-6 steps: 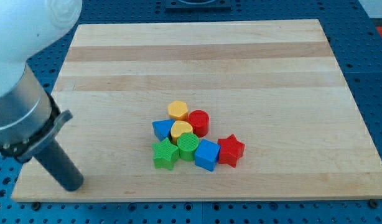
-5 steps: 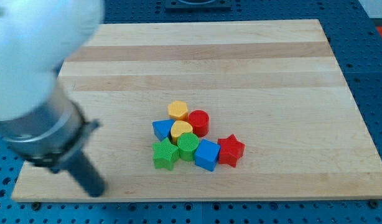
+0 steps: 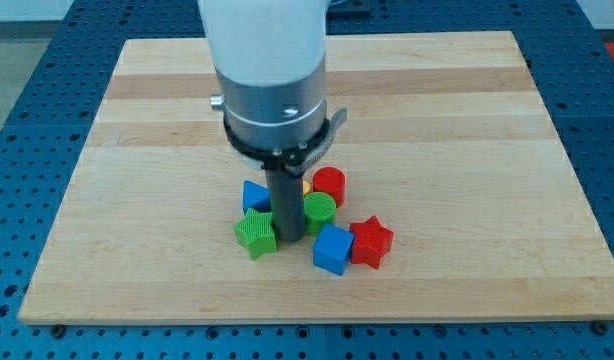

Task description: Push the heart to the center

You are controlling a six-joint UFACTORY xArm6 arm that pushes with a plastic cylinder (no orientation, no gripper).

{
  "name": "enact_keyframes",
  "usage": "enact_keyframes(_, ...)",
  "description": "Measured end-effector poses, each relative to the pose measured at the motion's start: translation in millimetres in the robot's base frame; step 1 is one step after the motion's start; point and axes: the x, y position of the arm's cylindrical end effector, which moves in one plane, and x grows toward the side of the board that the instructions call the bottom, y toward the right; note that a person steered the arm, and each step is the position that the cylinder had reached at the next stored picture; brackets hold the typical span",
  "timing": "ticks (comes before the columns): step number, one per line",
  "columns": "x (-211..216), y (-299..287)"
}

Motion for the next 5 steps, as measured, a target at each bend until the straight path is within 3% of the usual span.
enact_keyframes(3,-87,11)
enact_keyframes(5,-114,6)
